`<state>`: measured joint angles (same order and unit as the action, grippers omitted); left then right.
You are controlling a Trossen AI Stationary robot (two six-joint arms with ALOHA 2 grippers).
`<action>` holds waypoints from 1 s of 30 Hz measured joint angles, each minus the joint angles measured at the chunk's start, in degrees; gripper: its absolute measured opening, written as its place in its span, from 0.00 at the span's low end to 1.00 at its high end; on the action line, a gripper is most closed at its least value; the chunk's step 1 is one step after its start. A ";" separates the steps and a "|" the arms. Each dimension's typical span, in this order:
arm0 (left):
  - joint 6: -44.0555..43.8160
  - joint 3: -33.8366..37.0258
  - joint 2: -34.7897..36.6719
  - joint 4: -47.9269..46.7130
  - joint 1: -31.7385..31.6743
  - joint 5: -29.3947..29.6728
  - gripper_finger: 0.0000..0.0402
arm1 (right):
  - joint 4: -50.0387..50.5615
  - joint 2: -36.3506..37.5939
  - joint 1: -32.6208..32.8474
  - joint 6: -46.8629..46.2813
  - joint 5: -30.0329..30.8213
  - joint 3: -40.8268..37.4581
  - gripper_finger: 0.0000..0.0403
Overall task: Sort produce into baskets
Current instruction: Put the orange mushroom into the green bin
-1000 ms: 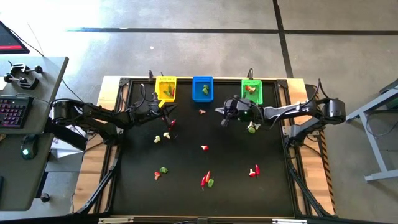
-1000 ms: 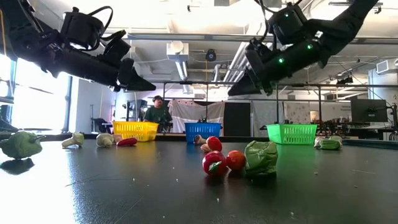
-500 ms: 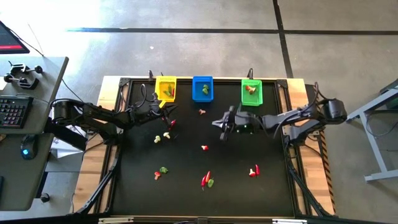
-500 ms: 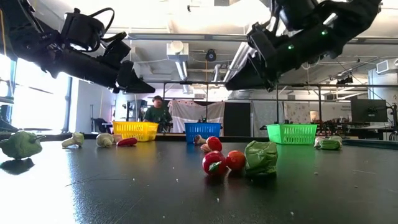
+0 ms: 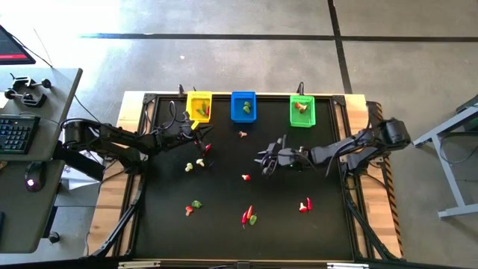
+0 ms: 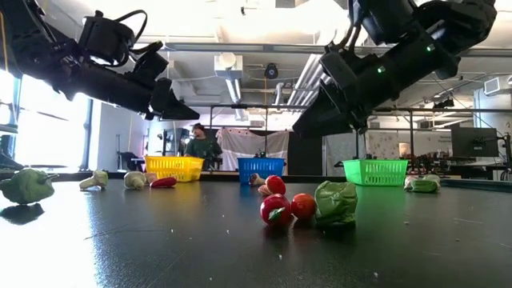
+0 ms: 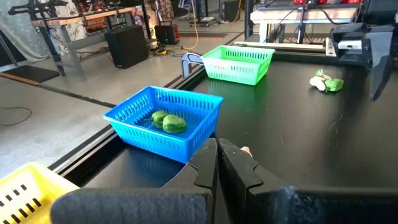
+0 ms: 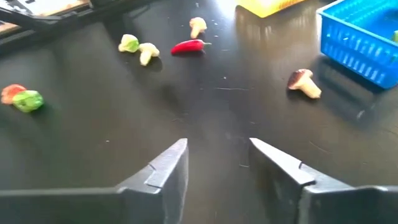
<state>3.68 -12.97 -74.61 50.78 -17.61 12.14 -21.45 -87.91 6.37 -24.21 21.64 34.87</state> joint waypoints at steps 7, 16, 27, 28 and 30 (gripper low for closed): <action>0.00 0.00 0.00 -0.01 0.00 0.00 0.00 | -0.01 -0.34 0.55 -1.38 1.87 0.00 0.53; 0.53 0.00 0.00 0.00 0.02 -0.02 0.00 | 1.01 -0.34 0.55 -1.40 0.81 0.01 0.61; 1.07 0.00 0.00 0.00 0.00 -0.02 0.00 | 15.28 -0.37 0.53 3.94 -4.18 11.04 0.61; 1.07 0.00 0.00 0.00 0.00 -0.02 0.00 | 15.29 -0.38 0.51 3.90 -5.48 11.41 0.61; 1.07 0.00 0.00 0.00 0.00 -0.02 0.00 | 15.25 -0.96 0.51 3.61 -7.16 12.05 0.61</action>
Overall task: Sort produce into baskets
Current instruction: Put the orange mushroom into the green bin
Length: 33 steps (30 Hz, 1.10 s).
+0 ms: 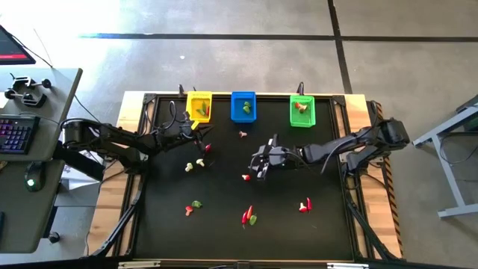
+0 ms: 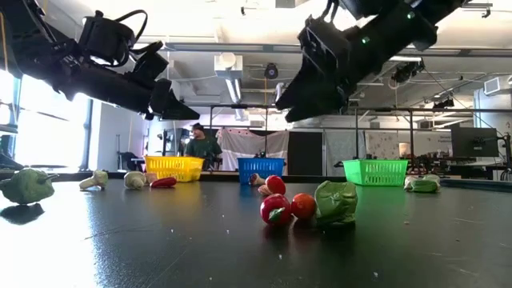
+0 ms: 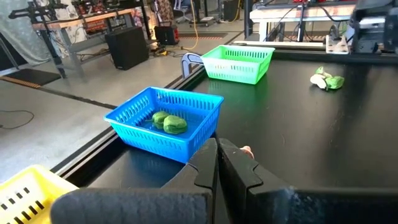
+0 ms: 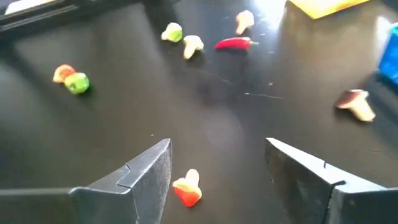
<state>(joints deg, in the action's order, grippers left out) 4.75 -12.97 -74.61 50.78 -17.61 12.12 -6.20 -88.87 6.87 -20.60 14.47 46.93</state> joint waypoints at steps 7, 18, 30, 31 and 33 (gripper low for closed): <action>0.00 0.00 0.00 0.02 0.02 -2.83 0.00 | -1.67 -5.90 1.93 1.11 -3.49 0.32 0.61; 1.92 0.00 0.00 0.02 0.02 -3.23 0.00 | -7.69 -13.31 2.29 1.24 -3.82 0.32 0.61; 1.92 0.00 0.00 -0.16 0.02 -3.23 0.00 | -12.04 -19.05 2.67 3.39 -3.71 0.27 0.51; 1.92 0.00 0.00 -0.27 0.02 -3.23 0.00 | -12.64 -19.05 2.67 4.03 -3.67 0.27 0.47; 1.92 0.00 0.00 -0.46 0.02 -3.23 0.00 | -13.85 -19.03 2.67 4.88 -3.53 0.27 0.39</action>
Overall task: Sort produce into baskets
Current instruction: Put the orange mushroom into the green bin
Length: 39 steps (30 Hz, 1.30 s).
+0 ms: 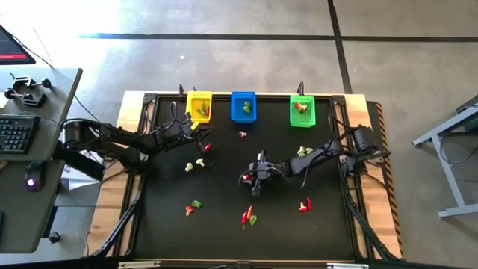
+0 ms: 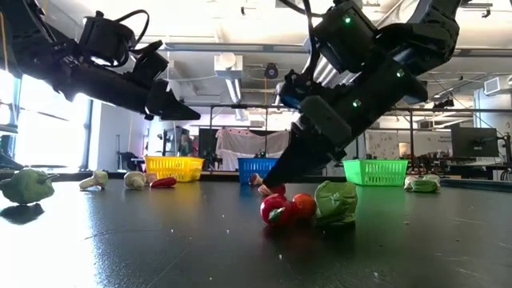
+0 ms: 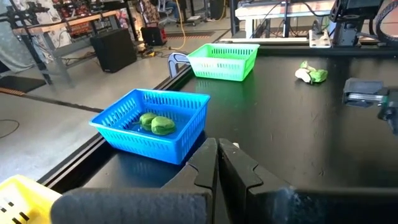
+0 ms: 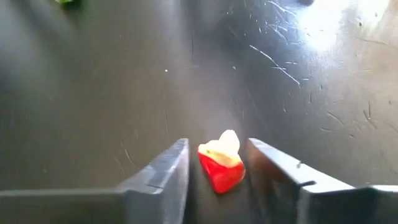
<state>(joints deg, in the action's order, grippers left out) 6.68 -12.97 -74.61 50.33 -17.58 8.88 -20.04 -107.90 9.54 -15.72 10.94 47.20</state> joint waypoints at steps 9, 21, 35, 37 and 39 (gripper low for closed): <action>0.65 0.00 0.00 -0.21 0.00 0.00 0.00 | 0.19 2.92 -0.56 1.11 2.58 0.00 0.06; 1.07 0.00 0.00 -0.35 0.00 -0.77 0.00 | 38.43 29.30 -13.52 -0.78 18.68 0.00 0.04; 0.98 0.00 0.00 -0.33 0.00 -0.87 0.00 | 48.15 31.32 -47.23 4.48 6.89 -0.20 0.05; 1.00 0.00 0.00 -0.33 0.00 -0.87 0.00 | 48.20 29.22 -49.65 5.59 4.54 -0.22 0.05; 1.01 0.00 0.00 -0.35 0.00 -0.87 0.00 | 47.53 27.10 -51.27 6.82 3.54 -0.22 0.05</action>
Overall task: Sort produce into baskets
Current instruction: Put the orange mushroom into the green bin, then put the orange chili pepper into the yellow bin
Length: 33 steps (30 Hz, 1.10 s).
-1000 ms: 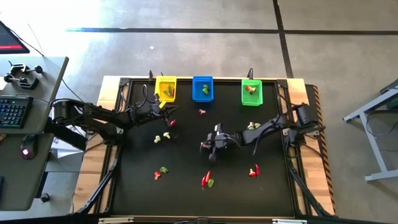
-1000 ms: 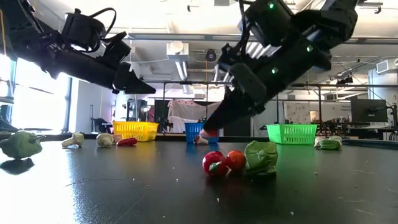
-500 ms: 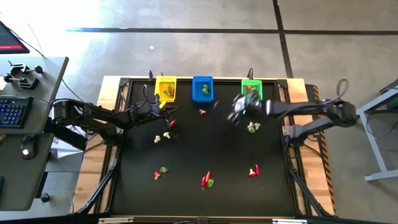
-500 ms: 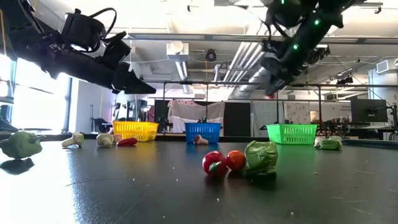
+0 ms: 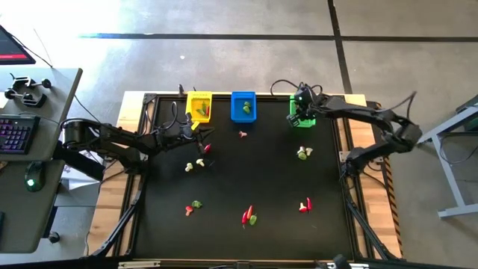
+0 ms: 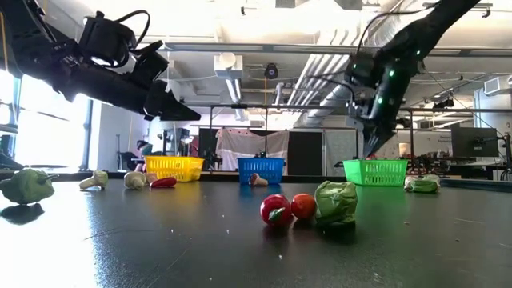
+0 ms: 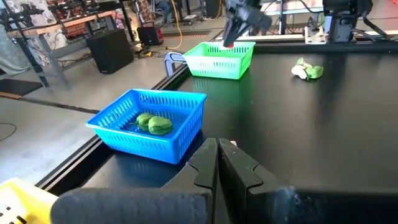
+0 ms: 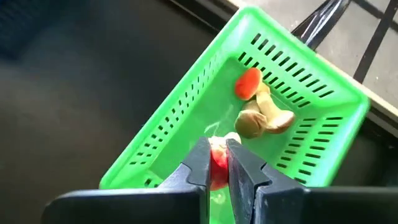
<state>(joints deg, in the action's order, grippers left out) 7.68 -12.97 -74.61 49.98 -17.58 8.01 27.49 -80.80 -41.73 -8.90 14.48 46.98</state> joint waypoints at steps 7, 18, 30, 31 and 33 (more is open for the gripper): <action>0.00 0.00 0.00 -0.04 0.00 0.02 0.00 | -2.45 -4.92 -3.10 0.31 -1.20 -0.02 0.05; -0.11 0.00 0.00 -0.07 0.00 0.04 0.00 | 4.56 -5.39 -2.83 3.17 -1.31 3.90 0.38; -0.02 0.00 0.00 -0.79 0.00 0.04 0.00 | 17.19 -3.86 18.15 10.40 -12.41 16.06 0.52; -0.02 0.00 0.00 -0.81 0.00 0.04 0.00 | 17.20 -3.85 21.17 10.46 -13.71 16.11 0.51; -0.02 0.00 0.00 -0.81 0.00 0.04 0.00 | 17.24 -3.92 27.33 10.45 -14.76 15.98 0.51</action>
<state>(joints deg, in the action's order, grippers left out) 7.66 -12.97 -74.61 49.17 -17.58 8.05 44.73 -84.72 -14.40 1.54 -0.29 62.96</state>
